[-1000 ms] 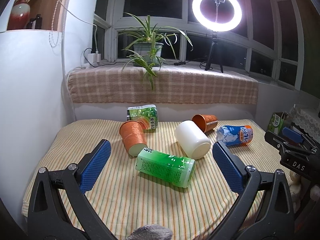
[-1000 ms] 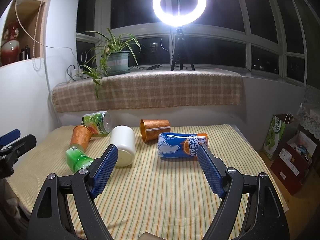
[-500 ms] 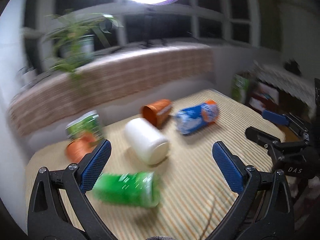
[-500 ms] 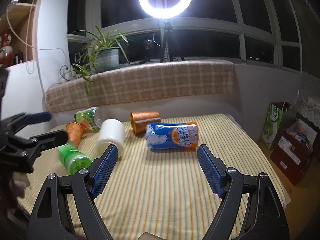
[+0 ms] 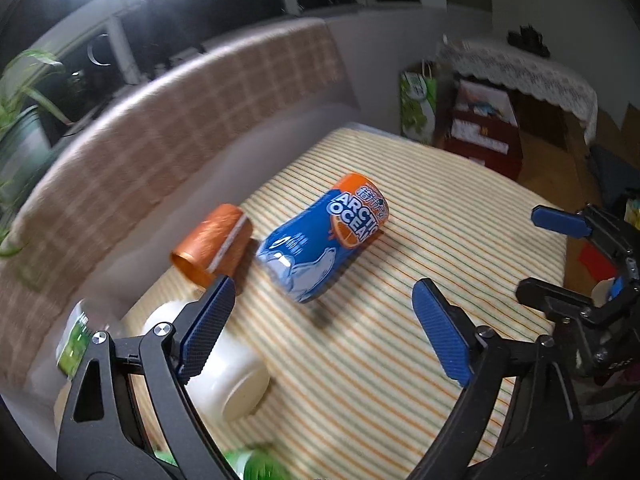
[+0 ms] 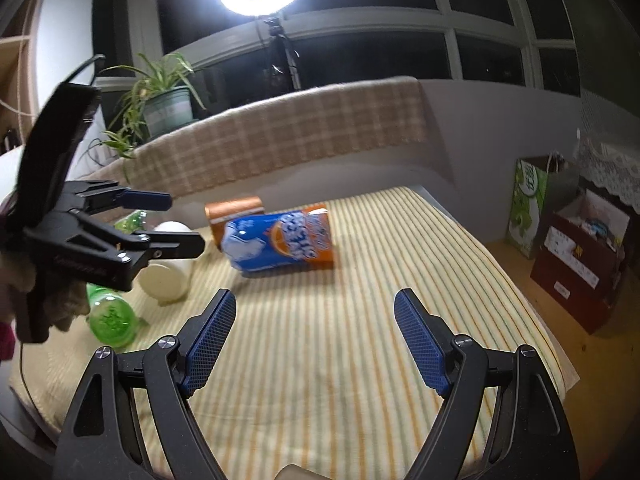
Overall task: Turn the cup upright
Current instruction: 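Move the left tool down to the blue Arctic Ocean bottle lying sideways, then close the left tool around the bottle and lift it, then close the right tool on the bottle while the left tool releases it, then rotate the held bottle with the right tool so its open end points up, then lower the upright bottle onto the table with the right tool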
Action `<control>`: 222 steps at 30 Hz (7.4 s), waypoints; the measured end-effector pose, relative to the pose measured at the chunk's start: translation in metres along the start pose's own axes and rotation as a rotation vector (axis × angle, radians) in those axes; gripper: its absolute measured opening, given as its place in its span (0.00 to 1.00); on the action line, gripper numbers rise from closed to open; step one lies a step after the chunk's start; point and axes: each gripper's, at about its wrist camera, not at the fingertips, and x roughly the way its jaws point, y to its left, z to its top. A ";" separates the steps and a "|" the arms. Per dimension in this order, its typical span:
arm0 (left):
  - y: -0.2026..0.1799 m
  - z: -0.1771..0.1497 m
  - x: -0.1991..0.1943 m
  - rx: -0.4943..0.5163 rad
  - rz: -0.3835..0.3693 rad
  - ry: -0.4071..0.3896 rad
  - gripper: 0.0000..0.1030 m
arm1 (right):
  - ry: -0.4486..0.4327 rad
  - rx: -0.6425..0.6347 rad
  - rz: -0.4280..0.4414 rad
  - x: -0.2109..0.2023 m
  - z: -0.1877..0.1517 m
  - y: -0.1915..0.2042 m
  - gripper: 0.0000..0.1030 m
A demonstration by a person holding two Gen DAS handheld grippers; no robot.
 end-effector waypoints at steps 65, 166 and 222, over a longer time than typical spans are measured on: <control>-0.004 -0.114 -0.030 -0.826 0.102 -0.087 0.70 | 0.108 0.082 0.149 0.002 -0.002 -0.018 0.79; 0.044 -0.204 -0.142 -0.839 0.180 -0.152 0.83 | 0.126 -0.391 0.223 0.043 0.003 0.133 0.60; 0.033 -0.136 -0.165 -0.614 0.379 -0.361 0.85 | 0.030 -0.103 0.209 -0.029 0.020 0.071 0.77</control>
